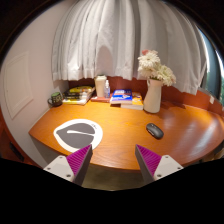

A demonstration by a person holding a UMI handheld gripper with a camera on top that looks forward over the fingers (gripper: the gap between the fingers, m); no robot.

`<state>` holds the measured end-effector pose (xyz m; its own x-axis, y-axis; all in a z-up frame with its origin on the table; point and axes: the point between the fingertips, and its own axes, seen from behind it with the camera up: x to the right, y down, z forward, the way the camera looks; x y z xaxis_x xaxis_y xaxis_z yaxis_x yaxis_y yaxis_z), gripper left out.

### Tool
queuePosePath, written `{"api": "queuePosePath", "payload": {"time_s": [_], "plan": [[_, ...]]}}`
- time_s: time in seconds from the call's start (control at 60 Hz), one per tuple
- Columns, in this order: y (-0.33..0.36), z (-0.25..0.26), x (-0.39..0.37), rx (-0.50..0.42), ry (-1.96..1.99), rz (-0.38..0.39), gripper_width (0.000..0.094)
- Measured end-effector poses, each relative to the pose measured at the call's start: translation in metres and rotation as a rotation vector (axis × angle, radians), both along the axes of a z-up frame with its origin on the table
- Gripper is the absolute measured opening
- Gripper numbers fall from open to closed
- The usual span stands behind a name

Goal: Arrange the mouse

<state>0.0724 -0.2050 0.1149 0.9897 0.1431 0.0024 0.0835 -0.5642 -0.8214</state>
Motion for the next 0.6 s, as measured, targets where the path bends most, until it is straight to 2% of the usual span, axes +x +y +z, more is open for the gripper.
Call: {"api": "queuePosePath", "payload": {"time_s": [0.133,0.367,0.6], "plan": [[0.014,-0.056,0.053,-0.077,-0.028,-0.056,0.0866],[0.074,-0.105,0.138,-0.149,-0.047,-0.156,0.0863],[0.159,-0.126,0.189,-0.174,-0.064,-0.168,0.0862]]}}
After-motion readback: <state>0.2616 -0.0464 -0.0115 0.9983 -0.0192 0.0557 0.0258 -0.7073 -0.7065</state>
